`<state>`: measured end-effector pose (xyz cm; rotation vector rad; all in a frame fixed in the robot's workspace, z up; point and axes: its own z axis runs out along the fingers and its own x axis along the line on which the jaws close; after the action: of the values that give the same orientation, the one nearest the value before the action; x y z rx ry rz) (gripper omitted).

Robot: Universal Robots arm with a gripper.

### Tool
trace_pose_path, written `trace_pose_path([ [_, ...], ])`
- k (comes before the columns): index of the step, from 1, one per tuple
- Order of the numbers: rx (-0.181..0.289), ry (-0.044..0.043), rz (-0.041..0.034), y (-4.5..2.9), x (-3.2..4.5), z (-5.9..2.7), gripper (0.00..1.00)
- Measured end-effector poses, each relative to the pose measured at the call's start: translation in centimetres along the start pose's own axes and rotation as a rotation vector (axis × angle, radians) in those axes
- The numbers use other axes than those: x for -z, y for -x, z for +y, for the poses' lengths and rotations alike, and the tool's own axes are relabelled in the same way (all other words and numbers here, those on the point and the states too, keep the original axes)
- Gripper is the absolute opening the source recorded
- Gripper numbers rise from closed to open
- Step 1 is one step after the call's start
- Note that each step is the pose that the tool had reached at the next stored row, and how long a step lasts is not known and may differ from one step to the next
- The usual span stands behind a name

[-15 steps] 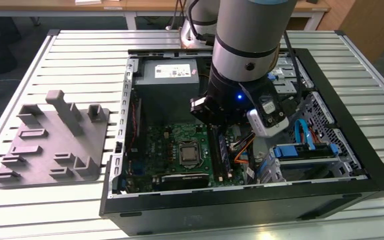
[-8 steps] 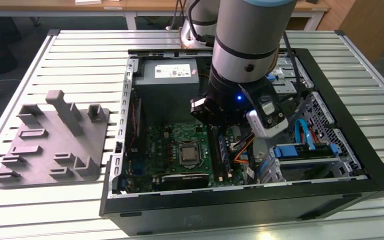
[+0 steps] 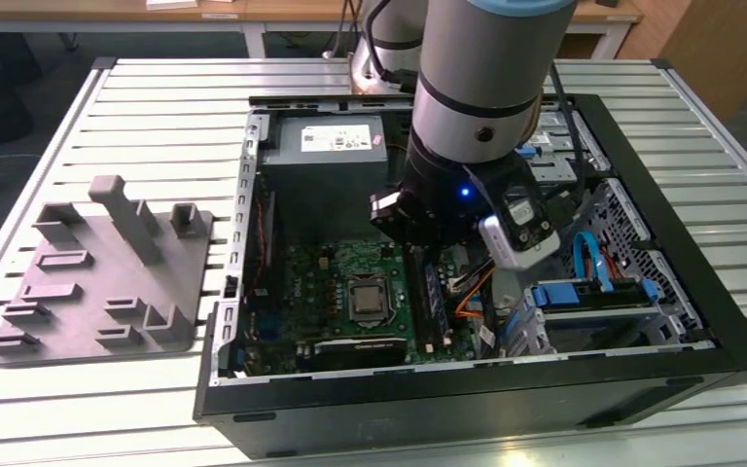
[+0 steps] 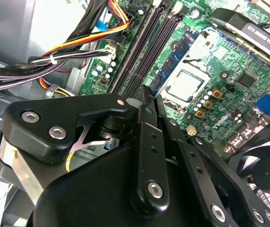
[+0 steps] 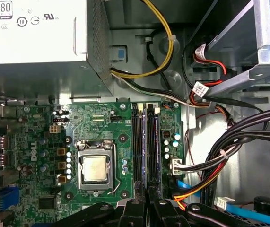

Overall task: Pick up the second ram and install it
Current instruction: 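Insert the second ram into the second slot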

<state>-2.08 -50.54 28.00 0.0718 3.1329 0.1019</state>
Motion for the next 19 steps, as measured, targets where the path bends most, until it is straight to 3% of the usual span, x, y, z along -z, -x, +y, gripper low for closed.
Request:
trace_pose_path([
  [19, 0.000, 0.0001, 0.0000, 0.00, -0.40, -0.03, 0.14],
])
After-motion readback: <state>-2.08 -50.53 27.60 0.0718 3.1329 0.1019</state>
